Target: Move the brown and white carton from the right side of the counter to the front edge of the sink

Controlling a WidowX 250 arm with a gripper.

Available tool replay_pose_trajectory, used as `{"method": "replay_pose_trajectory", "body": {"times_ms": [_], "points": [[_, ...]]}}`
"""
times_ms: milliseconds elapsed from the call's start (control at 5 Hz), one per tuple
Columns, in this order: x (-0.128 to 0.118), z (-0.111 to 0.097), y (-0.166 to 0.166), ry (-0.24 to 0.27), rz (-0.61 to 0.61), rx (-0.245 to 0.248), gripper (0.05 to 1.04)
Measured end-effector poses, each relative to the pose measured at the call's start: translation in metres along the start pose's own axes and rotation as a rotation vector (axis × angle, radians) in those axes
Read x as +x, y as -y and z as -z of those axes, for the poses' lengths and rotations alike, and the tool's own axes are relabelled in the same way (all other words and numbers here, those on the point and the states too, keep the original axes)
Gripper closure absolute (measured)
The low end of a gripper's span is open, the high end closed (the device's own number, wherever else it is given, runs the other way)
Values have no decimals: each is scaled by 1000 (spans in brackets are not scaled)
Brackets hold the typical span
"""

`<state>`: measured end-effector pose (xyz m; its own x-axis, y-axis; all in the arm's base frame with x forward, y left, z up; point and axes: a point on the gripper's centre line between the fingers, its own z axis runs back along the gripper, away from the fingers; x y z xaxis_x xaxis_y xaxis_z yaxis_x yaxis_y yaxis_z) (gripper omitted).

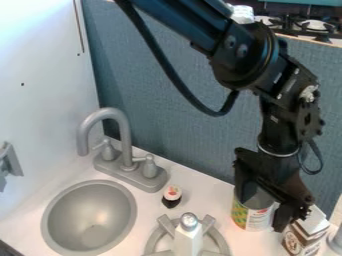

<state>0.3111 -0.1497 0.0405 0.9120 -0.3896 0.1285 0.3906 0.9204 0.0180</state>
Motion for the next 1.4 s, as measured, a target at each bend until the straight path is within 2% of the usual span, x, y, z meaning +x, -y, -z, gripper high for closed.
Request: {"method": "replay_pose_trajectory", "body": {"times_ms": [400,800,1400], "points": [[22,23,3,10,57,-7,82],[44,50,11,-19,53,7,82],[60,61,14,-31,74,4,82]]}}
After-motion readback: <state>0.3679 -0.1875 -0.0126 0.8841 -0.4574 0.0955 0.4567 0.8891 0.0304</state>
